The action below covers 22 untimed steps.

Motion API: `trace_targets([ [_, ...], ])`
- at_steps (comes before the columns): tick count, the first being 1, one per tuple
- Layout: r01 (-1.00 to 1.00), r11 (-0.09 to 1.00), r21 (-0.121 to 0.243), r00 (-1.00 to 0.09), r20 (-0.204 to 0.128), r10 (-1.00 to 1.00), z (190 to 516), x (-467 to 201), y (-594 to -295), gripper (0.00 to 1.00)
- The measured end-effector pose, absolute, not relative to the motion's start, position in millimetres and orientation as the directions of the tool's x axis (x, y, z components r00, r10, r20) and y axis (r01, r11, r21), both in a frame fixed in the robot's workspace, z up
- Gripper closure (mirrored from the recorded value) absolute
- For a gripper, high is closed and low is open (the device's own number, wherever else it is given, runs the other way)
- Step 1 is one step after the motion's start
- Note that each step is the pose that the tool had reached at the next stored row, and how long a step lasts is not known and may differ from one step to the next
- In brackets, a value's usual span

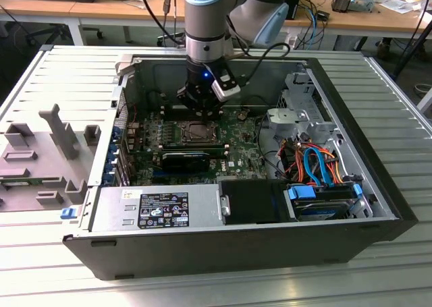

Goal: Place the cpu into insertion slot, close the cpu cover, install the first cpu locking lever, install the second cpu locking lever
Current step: 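Install the first cpu locking lever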

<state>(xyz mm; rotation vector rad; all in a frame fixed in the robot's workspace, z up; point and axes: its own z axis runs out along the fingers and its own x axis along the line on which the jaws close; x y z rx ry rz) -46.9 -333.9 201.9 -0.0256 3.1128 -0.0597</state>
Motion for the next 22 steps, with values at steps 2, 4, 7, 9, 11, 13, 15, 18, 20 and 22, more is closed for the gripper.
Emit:
trace_targets([
  [2, -0.016, 0.999, -0.038, -0.999, -0.028, -0.017, 201, -45, -334, 0.89],
  [4, -0.016, 0.999, -0.038, -0.999, -0.028, -0.017, 200, -43, -334, 0.89],
  [7, -0.016, 0.999, -0.038, -0.999, -0.028, -0.017, 199, -42, -333, 0.89],
  [9, -0.016, 0.999, -0.037, -0.999, -0.028, -0.017, 200, -42, -333, 0.89],
  [11, -0.016, 0.999, -0.036, -0.999, -0.027, -0.017, 200, -42, -333, 0.89],
  [13, -0.016, 0.999, -0.036, -0.999, -0.027, -0.017, 201, -42, -332, 0.89],
  [15, -0.016, 0.999, -0.033, -0.999, -0.028, -0.017, 201, -42, -330, 0.89],
  [18, -0.016, 0.999, -0.03, -0.999, -0.03, -0.017, 203, -42, -328, 0.89],
  [20, -0.017, 0.999, -0.029, -0.999, -0.03, -0.017, 206, -43, -328, 0.89],
  [22, -0.017, 0.999, -0.03, -0.999, -0.03, -0.018, 210, -43, -328, 0.89],
])
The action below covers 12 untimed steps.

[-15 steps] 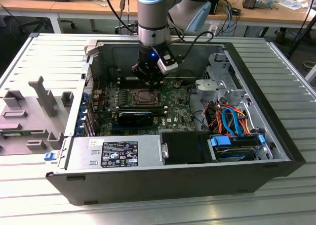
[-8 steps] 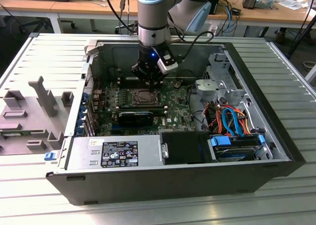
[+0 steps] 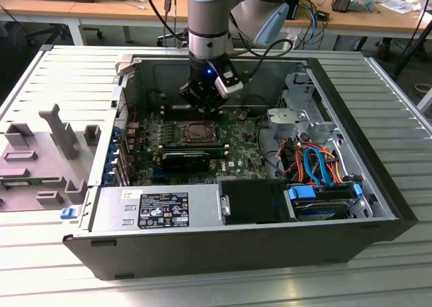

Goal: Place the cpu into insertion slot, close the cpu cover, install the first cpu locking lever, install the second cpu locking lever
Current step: 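Install the first cpu locking lever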

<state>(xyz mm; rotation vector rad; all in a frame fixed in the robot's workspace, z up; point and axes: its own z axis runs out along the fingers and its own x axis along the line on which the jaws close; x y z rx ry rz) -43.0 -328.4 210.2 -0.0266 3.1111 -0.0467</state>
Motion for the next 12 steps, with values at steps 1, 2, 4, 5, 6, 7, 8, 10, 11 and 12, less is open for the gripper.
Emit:
trace_targets([
  [1, -0.017, 0.999, -0.03, -0.999, -0.03, -0.017, 211, -43, -328, 0.89],
  [2, -0.017, 0.999, -0.03, -0.999, -0.03, -0.017, 211, -43, -329, 0.89],
  [4, -0.016, 0.999, -0.03, -0.999, -0.03, -0.017, 211, -43, -331, 0.89],
  [5, -0.016, 0.999, -0.03, -0.999, -0.03, -0.017, 211, -43, -333, 0.89],
  [6, -0.017, 0.999, -0.029, -0.999, -0.03, -0.017, 212, -43, -335, 0.89],
  [7, -0.016, 0.999, -0.029, -0.999, -0.03, -0.017, 211, -43, -339, 0.89],
  [8, -0.016, 0.999, -0.028, -0.999, -0.03, -0.017, 211, -43, -343, 0.89],
  [10, -0.017, 0.999, -0.027, -0.999, -0.03, -0.017, 211, -43, -352, 0.89],
  [11, -0.017, 1.0, -0.027, -0.999, -0.03, -0.017, 211, -43, -356, 0.89],
  [12, -0.017, 1.0, -0.026, -0.999, -0.03, -0.017, 211, -43, -359, 0.89],
])
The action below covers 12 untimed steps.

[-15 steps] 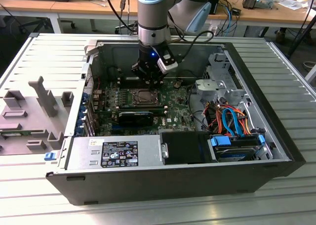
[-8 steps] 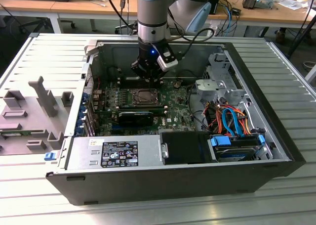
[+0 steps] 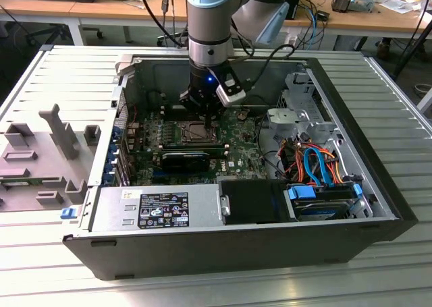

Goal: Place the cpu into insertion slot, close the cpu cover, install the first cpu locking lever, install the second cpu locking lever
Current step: 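Install the first cpu locking lever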

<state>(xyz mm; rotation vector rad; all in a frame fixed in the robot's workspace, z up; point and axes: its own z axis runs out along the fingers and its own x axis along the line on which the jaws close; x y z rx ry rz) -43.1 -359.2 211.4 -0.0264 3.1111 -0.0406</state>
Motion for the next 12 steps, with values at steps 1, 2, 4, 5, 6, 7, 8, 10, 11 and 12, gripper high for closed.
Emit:
trace_targets([
  [1, -0.016, 1.0, -0.026, -0.999, -0.03, -0.017, 211, -43, -362, 0.89],
  [2, -0.017, 1.0, -0.026, -0.999, -0.03, -0.017, 211, -43, -365, 0.89],
  [4, -0.017, 1.0, -0.026, -0.999, -0.03, -0.017, 211, -43, -368, 0.89],
  [5, -0.017, 1.0, -0.026, -0.999, -0.03, -0.017, 212, -43, -368, 0.89],
  [6, -0.016, 1.0, -0.026, -0.999, -0.03, -0.017, 213, -43, -368, 0.89],
  [7, -0.016, 1.0, -0.026, -0.999, -0.03, -0.017, 216, -43, -368, 0.89],
  [8, -0.016, 1.0, -0.026, -0.999, -0.03, -0.017, 219, -43, -368, 0.89],
  [10, -0.017, 1.0, -0.026, -0.999, -0.03, -0.017, 226, -43, -368, 0.89],
  [11, -0.017, 1.0, -0.026, -0.999, -0.03, -0.017, 230, -43, -368, 0.89],
  [12, -0.017, 1.0, -0.026, -0.999, -0.03, -0.017, 238, -43, -368, 0.89],
])
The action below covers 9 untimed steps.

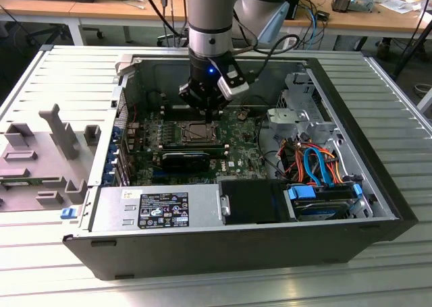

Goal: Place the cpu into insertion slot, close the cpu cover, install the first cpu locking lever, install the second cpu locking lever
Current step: 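Install the first cpu locking lever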

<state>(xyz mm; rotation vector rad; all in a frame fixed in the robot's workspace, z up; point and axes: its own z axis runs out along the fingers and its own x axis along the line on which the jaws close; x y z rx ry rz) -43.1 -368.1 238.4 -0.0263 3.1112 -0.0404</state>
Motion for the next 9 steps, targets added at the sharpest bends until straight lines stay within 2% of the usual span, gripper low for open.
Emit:
trace_targets([
  [9, -0.017, 1.0, -0.026, -0.999, -0.03, -0.018, 246.9, -43.1, -368.1, 0.89],
])
